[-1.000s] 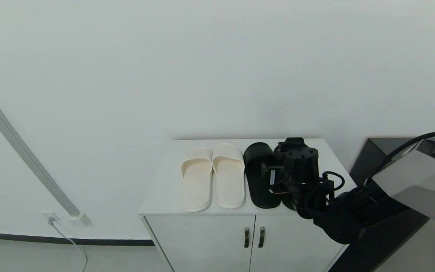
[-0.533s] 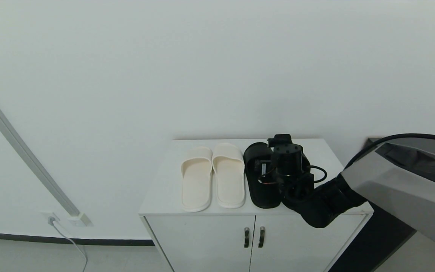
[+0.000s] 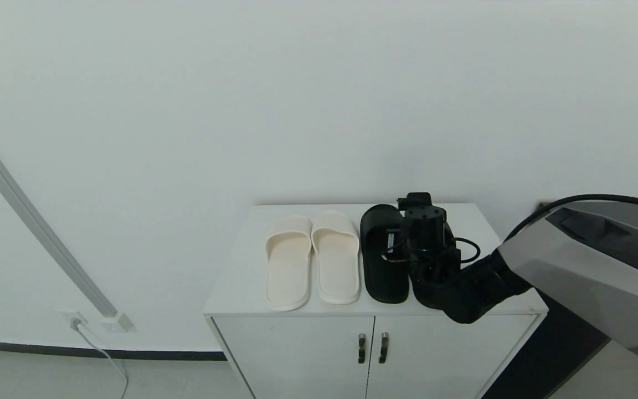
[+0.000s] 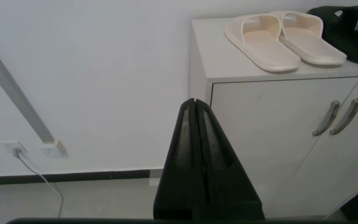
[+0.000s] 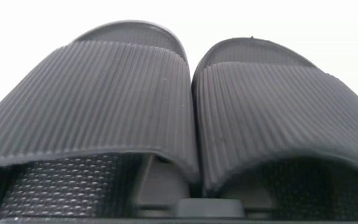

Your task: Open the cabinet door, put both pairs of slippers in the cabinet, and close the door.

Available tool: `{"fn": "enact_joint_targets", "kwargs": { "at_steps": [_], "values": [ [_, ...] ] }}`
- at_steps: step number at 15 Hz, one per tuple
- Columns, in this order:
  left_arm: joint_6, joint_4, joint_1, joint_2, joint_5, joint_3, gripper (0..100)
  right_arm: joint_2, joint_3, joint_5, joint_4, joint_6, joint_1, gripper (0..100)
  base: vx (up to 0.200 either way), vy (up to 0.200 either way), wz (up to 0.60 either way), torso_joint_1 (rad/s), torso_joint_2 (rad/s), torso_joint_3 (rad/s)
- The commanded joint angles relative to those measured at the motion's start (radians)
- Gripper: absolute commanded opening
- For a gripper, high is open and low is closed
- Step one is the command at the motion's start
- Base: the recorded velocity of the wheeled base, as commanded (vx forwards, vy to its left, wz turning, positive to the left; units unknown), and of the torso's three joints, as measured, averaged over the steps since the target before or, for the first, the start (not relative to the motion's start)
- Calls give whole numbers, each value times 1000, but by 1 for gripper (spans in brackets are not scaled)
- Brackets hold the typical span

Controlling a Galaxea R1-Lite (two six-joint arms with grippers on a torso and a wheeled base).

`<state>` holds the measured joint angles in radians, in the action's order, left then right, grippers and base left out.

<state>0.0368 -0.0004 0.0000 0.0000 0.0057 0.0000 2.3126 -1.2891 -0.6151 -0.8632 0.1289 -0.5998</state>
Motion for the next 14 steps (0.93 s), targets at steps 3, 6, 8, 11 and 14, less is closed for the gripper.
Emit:
{"fn": "enact_joint_targets", "kwargs": {
  "at_steps": [3,6,8,11,14],
  "values": [
    [-2,0,0,2,0,0,0,-185,169,0,0,-14,-40,0,0,0,0,0,0,0],
    [-5,-1,0,2,0,0,0,-375,389,17,-2,-6,-81,0,0,0,0,0,0,0],
    [-5,0,0,2,0,0,0,-507,567,109,-4,6,-124,0,0,0,0,0,0,0],
    [-5,0,0,2,0,0,0,-601,651,196,58,9,-189,0,0,0,0,0,0,0],
    [-5,0,0,2,0,0,0,-604,669,198,79,57,-193,0,0,0,0,0,0,0]
  ]
}}
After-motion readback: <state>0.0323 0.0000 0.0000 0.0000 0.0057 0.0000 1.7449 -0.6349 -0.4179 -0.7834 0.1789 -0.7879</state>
